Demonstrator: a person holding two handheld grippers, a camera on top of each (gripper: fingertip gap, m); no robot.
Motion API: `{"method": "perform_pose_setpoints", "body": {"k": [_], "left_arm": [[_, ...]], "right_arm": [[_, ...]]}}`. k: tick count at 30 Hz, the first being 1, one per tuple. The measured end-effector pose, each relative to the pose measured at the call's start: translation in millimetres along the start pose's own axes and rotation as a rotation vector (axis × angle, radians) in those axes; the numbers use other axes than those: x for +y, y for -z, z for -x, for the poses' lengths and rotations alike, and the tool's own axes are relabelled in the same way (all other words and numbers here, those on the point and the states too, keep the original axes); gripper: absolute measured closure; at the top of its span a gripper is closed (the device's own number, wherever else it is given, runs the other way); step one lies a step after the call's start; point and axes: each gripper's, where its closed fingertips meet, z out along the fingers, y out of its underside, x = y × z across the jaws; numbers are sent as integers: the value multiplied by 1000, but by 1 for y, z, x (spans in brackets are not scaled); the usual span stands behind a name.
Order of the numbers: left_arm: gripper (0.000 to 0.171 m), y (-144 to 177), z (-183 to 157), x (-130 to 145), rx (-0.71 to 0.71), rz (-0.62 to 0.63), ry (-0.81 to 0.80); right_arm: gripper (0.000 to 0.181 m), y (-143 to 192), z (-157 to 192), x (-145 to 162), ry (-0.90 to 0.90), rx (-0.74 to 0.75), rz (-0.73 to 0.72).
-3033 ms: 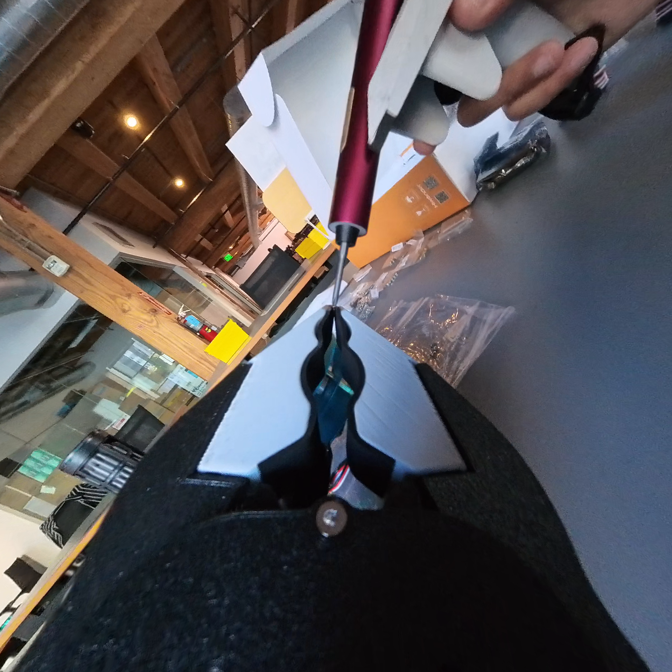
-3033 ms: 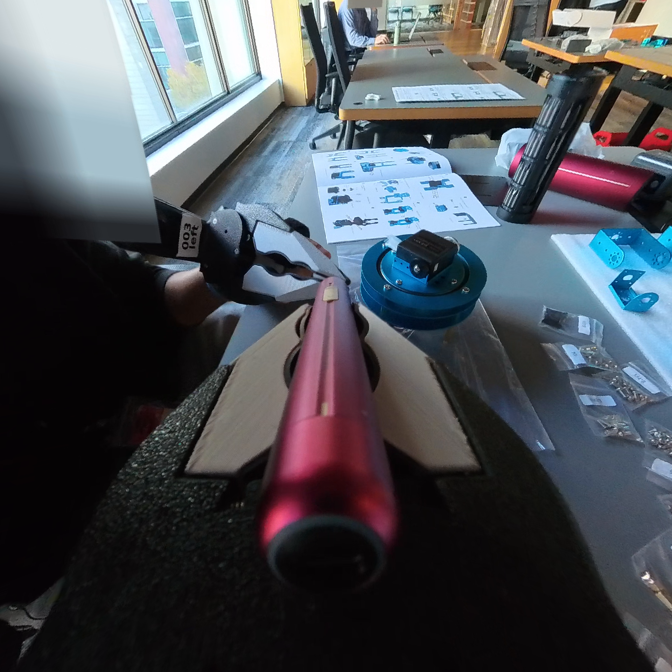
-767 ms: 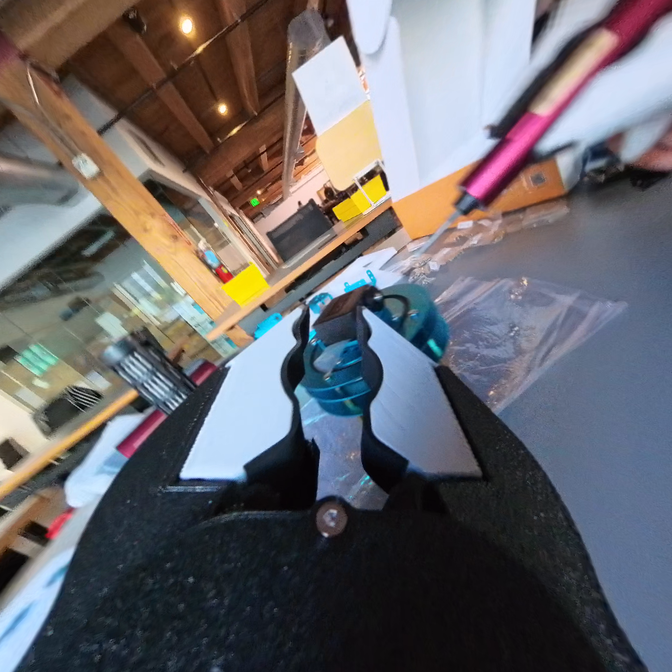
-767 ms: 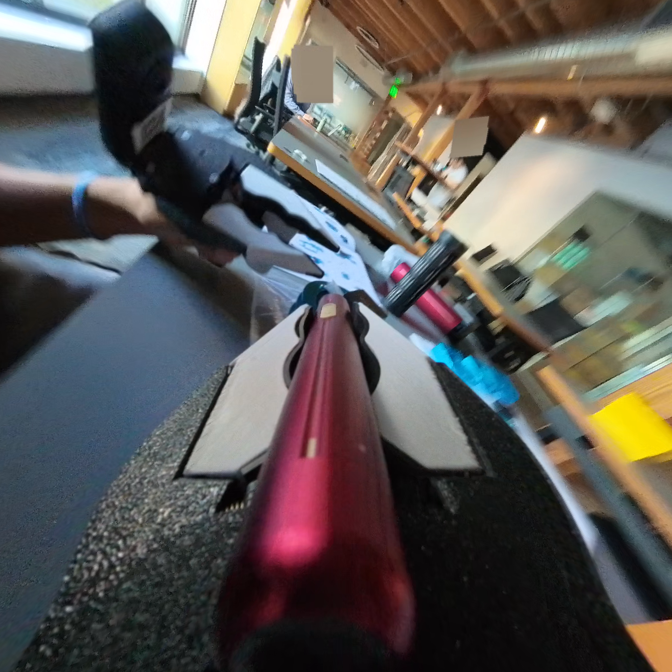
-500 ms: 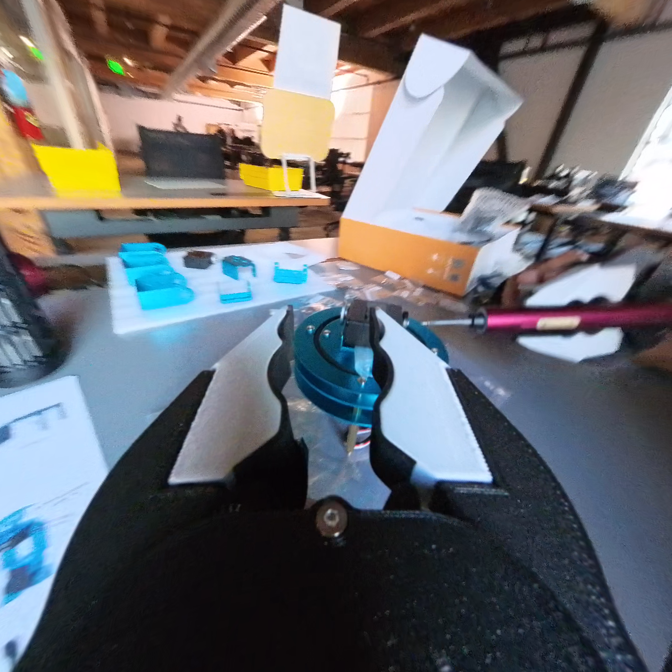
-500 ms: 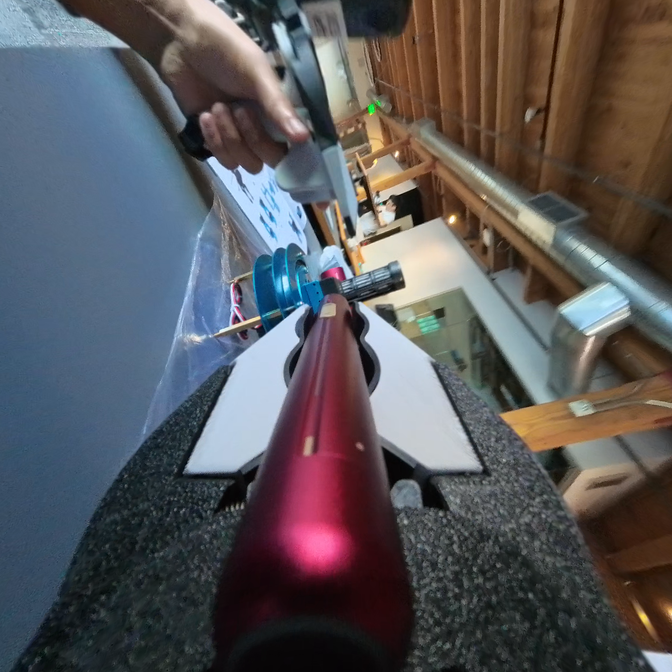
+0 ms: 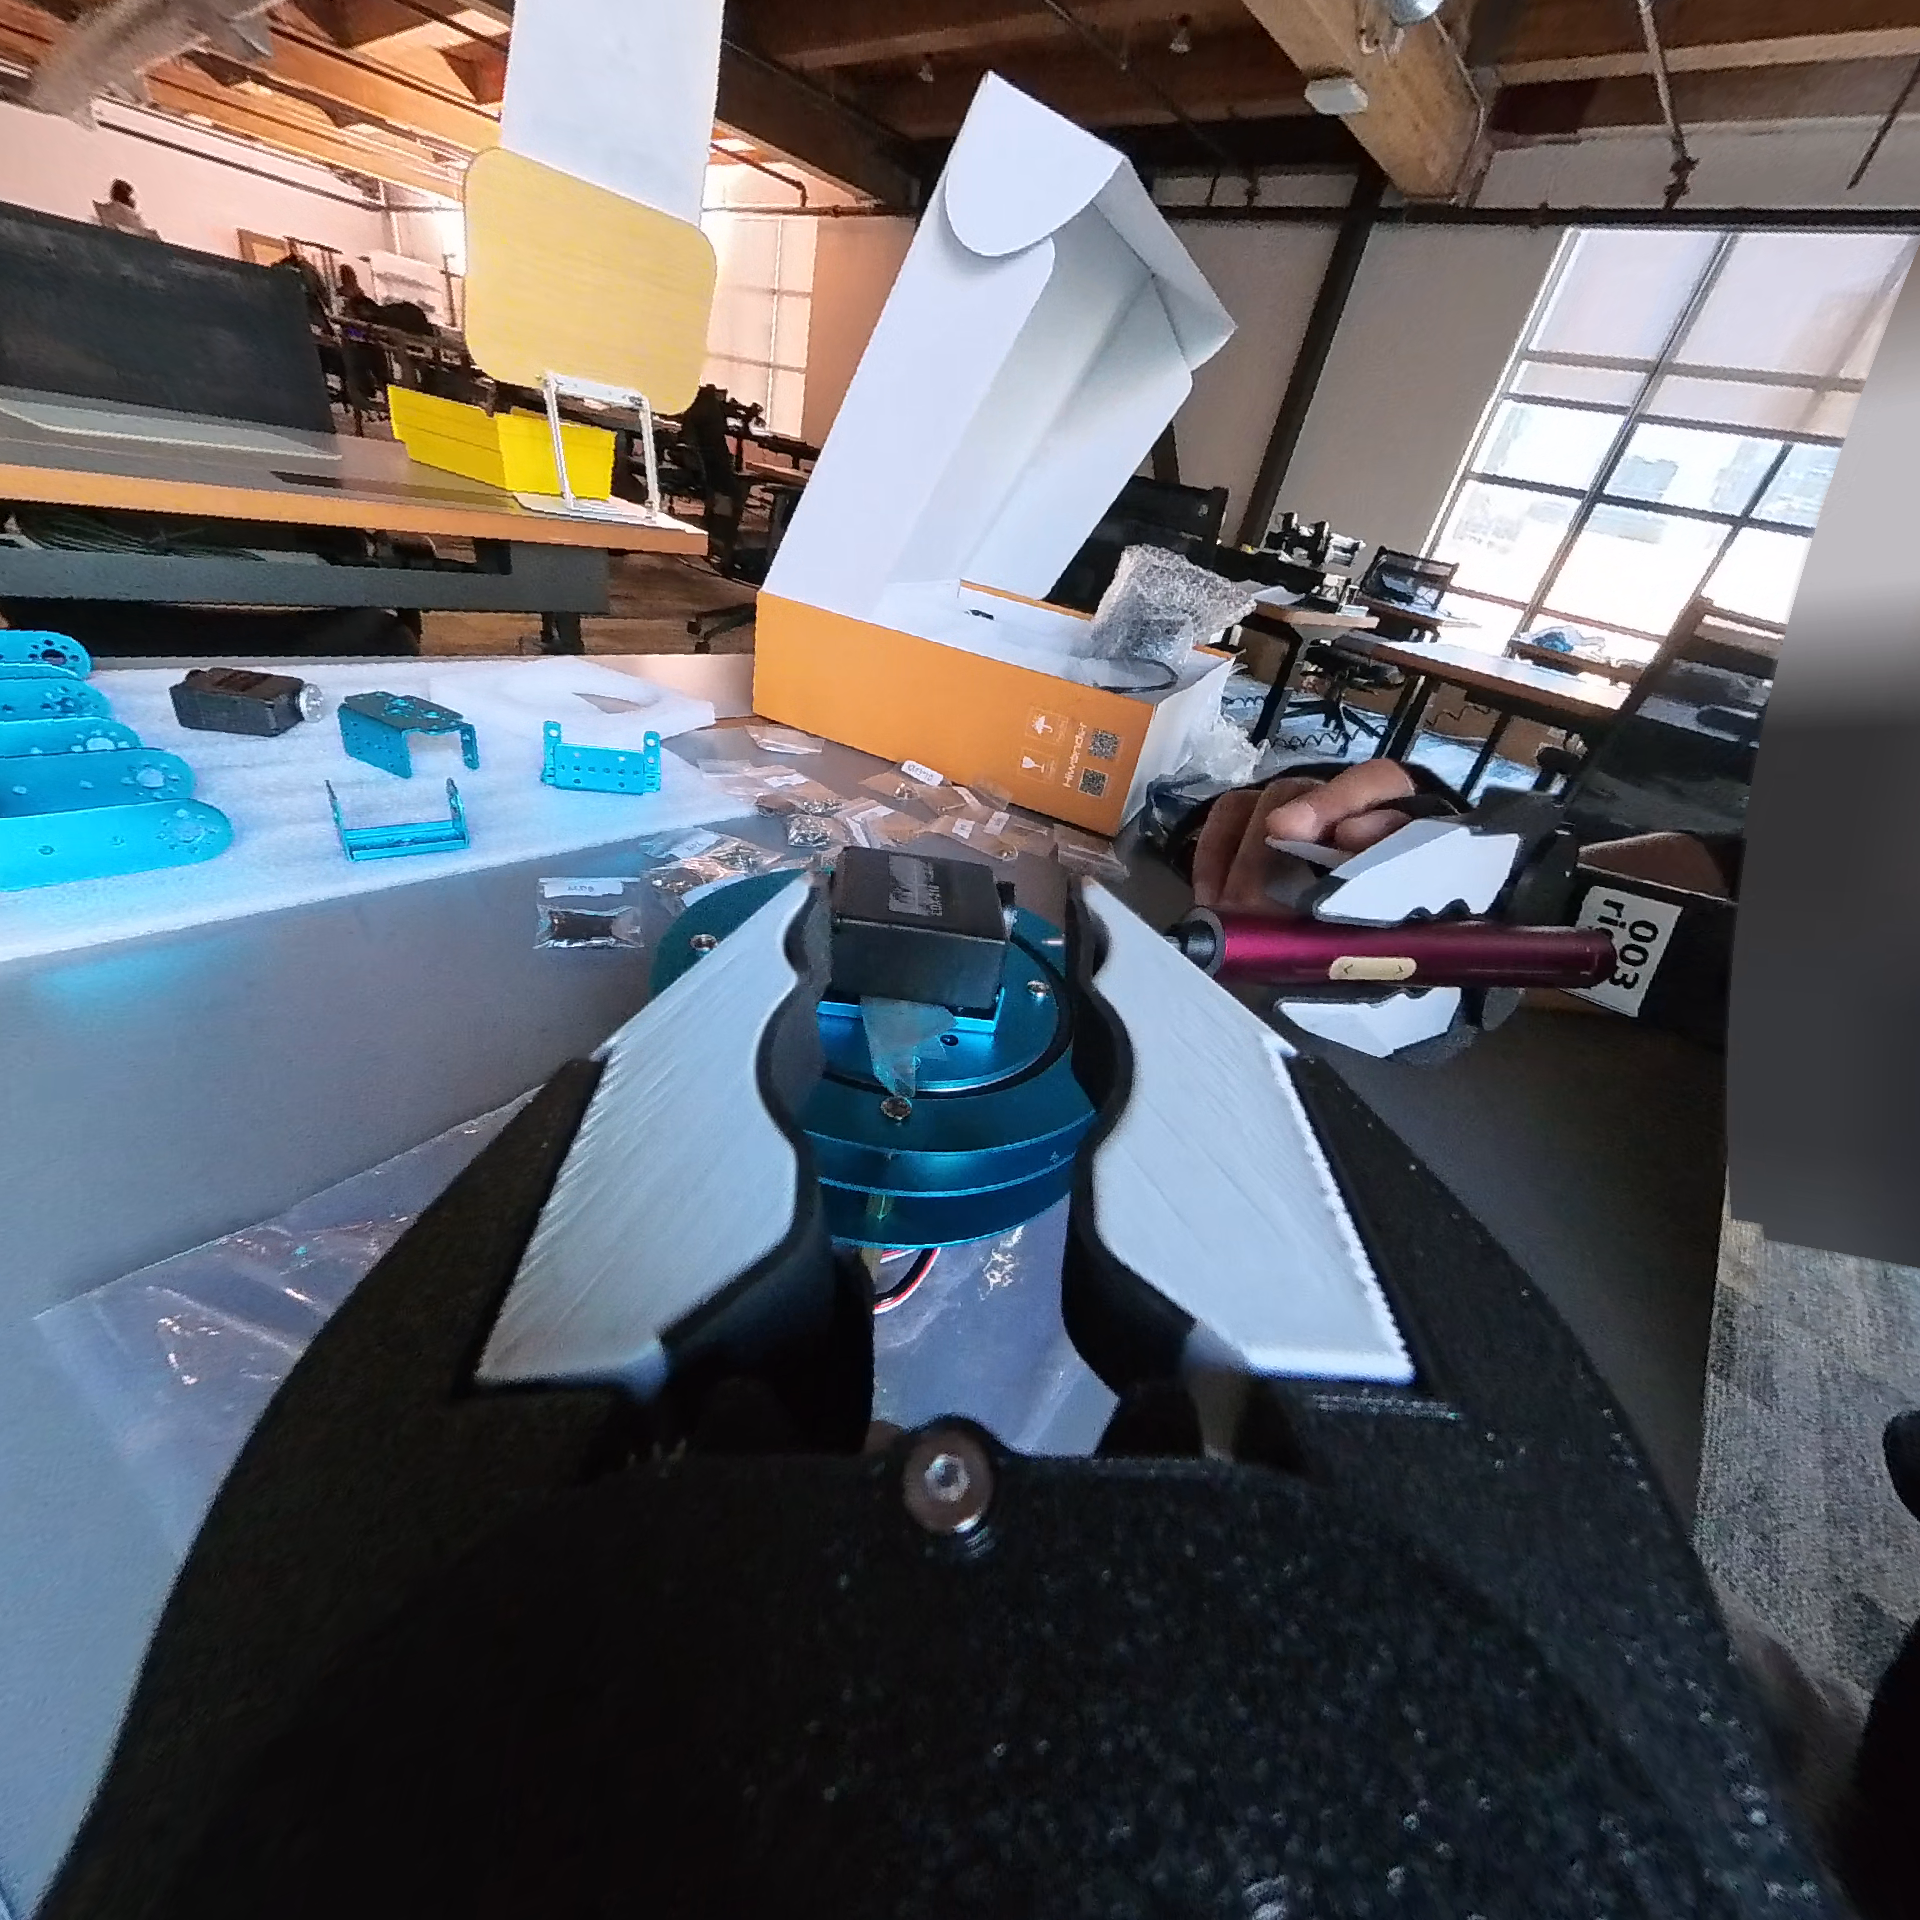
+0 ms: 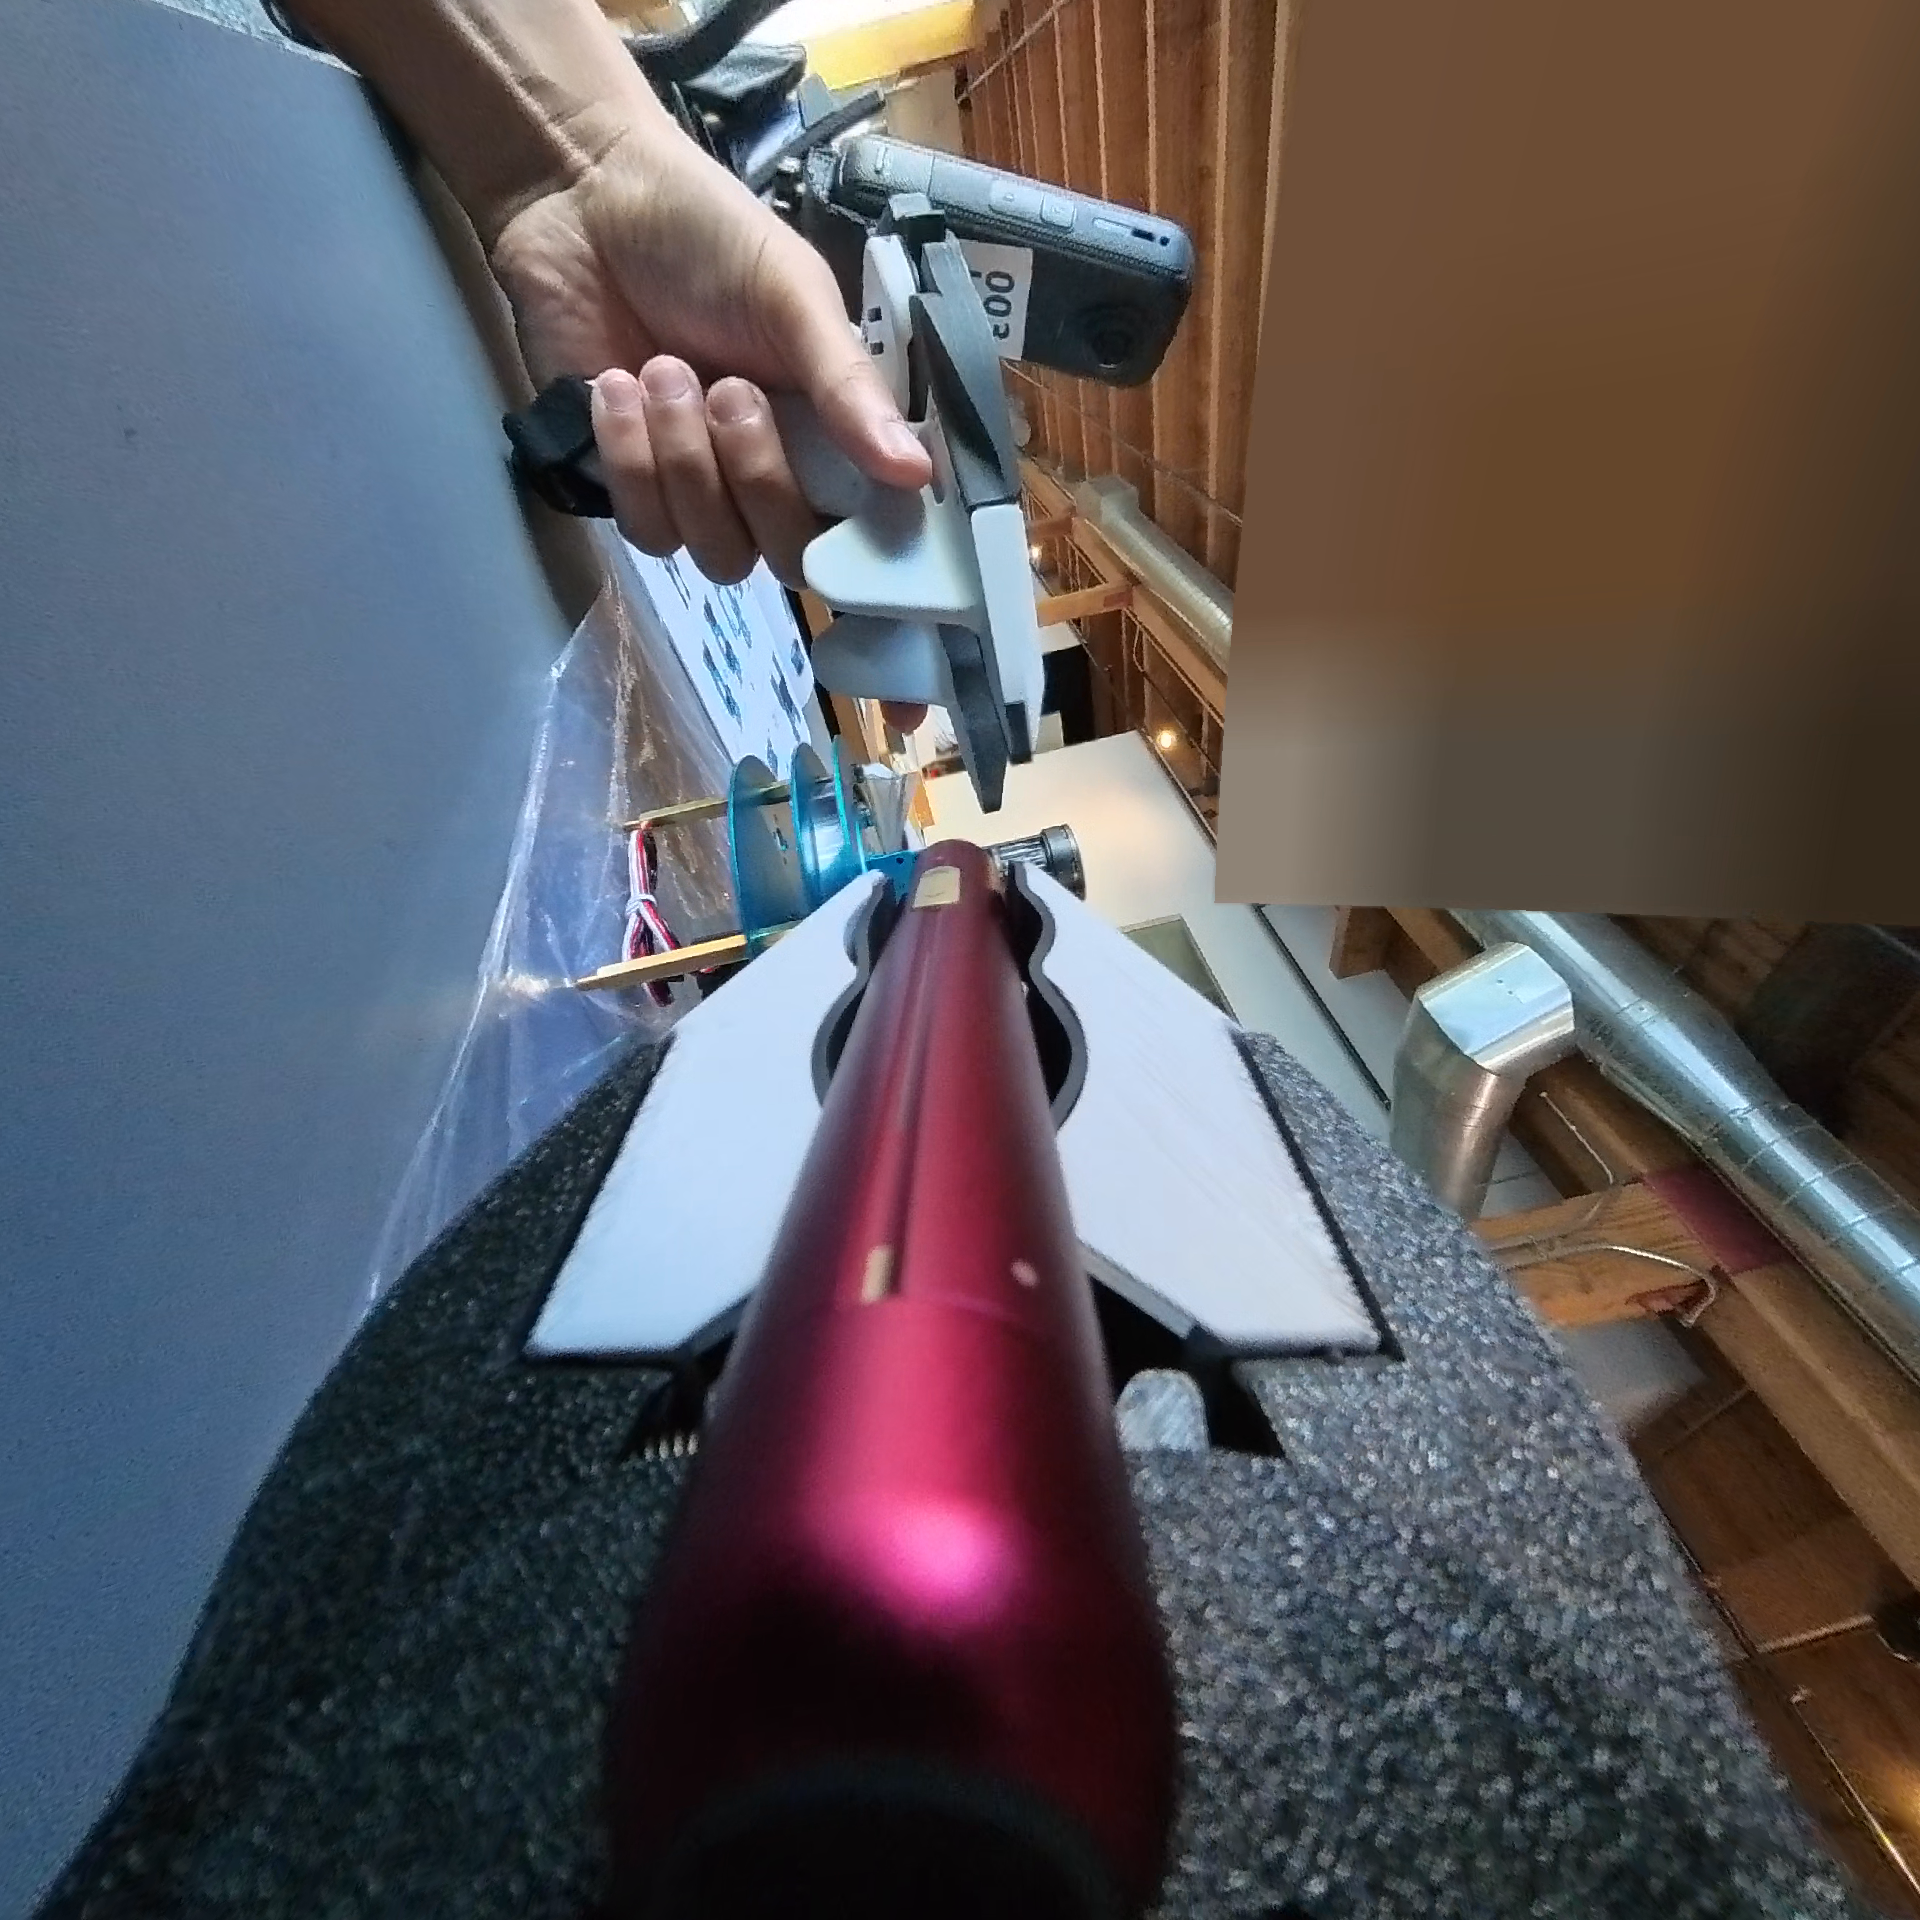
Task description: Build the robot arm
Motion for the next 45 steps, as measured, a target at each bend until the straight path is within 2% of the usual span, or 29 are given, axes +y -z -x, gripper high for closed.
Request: {"method": "perform_pose_setpoints", "body": {"k": [13,37,45], "left_arm": [[127,1,2,2,-9,4,14],[128,-2,1,6,-11,26,-4],[125,-10,10,10,-56,64,-25]], "right_arm": [[160,-5,12,2,9,-43,17],[160,-9,13,3,-4,-50,32],[160,-11,14,2,-15,-53,39]]}}
